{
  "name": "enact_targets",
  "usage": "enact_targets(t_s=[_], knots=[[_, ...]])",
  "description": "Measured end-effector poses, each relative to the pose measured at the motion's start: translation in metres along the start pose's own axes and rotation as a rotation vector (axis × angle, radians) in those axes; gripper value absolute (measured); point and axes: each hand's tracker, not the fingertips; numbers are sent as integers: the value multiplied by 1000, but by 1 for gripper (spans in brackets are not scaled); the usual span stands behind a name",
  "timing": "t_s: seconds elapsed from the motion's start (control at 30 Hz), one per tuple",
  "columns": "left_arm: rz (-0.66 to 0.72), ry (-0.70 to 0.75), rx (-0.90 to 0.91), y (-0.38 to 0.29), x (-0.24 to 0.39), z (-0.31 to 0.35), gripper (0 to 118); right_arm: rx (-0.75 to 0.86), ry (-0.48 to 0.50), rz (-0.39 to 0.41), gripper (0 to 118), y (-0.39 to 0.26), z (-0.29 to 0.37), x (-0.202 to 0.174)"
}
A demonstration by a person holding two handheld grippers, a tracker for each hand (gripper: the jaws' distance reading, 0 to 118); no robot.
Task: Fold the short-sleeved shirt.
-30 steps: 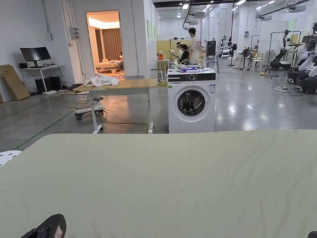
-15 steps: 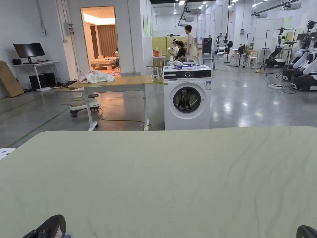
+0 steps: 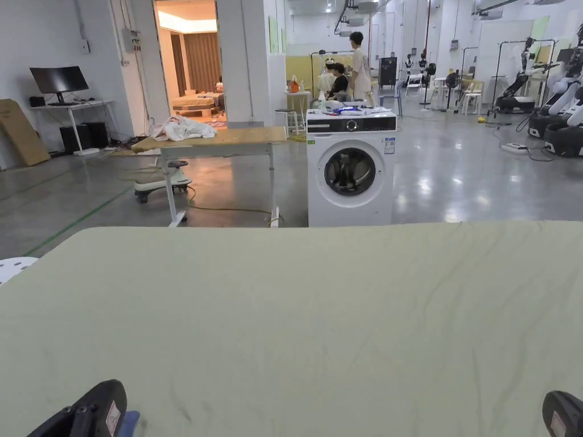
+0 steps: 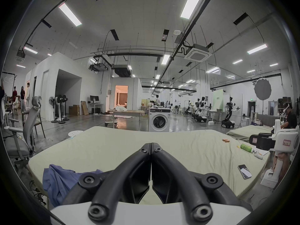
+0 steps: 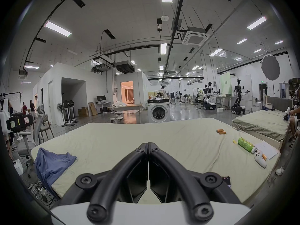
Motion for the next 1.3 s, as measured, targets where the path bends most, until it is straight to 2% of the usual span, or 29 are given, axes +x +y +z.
enact_targets(t_s=[0.57, 0.97, 1.17, 1.3], knots=[[14, 134, -18, -1, -35, 37, 0, -17, 133, 17, 0, -6, -18, -35], [-7, 172, -22, 2, -42, 43, 0, -33, 151, 8, 0, -8, -19, -40], [0, 255, -42, -2, -61, 68, 0, -64, 268, 43, 0, -19, -33, -70], [-14, 341, -85, -8, -86, 81, 0, -76, 350, 36, 0, -23, -43, -89]])
